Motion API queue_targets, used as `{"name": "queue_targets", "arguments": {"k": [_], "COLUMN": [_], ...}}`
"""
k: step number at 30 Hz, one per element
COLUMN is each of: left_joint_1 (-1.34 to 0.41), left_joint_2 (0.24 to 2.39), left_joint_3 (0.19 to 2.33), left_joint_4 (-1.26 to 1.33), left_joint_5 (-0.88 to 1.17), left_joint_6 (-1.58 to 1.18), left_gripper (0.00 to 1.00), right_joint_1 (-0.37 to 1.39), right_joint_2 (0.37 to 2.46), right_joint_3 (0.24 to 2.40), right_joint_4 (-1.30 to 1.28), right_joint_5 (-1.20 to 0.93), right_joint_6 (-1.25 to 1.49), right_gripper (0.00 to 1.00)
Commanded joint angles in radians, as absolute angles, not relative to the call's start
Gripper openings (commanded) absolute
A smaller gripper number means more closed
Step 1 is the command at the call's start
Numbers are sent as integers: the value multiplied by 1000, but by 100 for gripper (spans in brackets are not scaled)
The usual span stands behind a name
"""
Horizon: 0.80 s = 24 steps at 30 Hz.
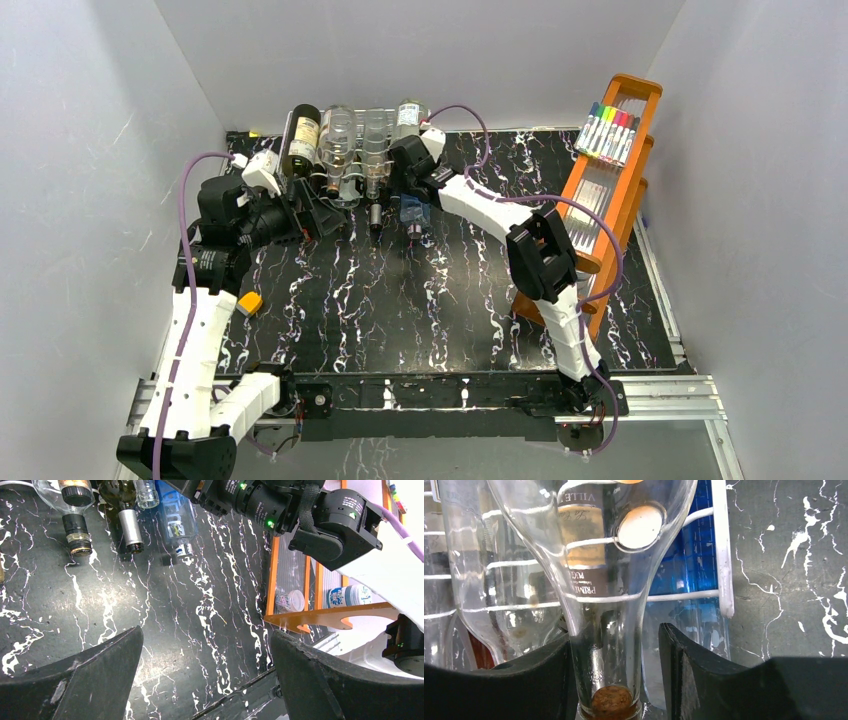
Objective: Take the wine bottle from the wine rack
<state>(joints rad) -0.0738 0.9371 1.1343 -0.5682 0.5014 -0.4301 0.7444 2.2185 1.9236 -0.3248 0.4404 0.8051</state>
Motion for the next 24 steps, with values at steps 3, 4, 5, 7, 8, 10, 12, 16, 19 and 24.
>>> {"name": "queue_targets", "arguments": {"k": [3, 4, 5, 7, 8, 10, 12, 16, 19, 24], "left_joint_1": [-68, -68, -68, -67, -67, -68, -68, -67, -67, -67], "left_joint_2": [921, 920, 920, 922, 921, 922, 924, 925, 922, 925], "left_joint_3": [1172, 1173, 1173, 1173, 1172, 1170, 1170, 1176, 1179, 1178], "left_joint_4": [-584, -584, -587, -590, -590, -589, -589, -590, -591, -589], "left_joint_5": [517, 518, 518, 518, 518, 518, 518, 519, 520, 521], "left_joint_6": [-440, -440, -439, -438, -438, -439, -439, -440, -439, -439], "left_gripper": [98, 98, 98, 98, 98, 98, 98, 98, 98, 98], "right_joint_1": [706, 705, 706, 704, 702, 696, 688, 678, 679, 678], "right_joint_2": [2156, 2149, 2145, 2143, 2143, 2149, 2160, 2169, 2162, 2131], "right_joint_3": [1903, 1898, 1901, 1916, 1921, 1930, 1941, 1938, 1923, 1882], "right_joint_4": [-187, -169, -162, -172, -175, -184, -204, -199, -175, -110], "right_joint_5": [398, 387, 384, 391, 391, 388, 388, 364, 361, 353], "right_joint_6": [826, 819, 815, 820, 823, 836, 846, 885, 896, 889], "right_gripper": [60, 60, 62, 69, 71, 71, 69, 63, 55, 42]}}
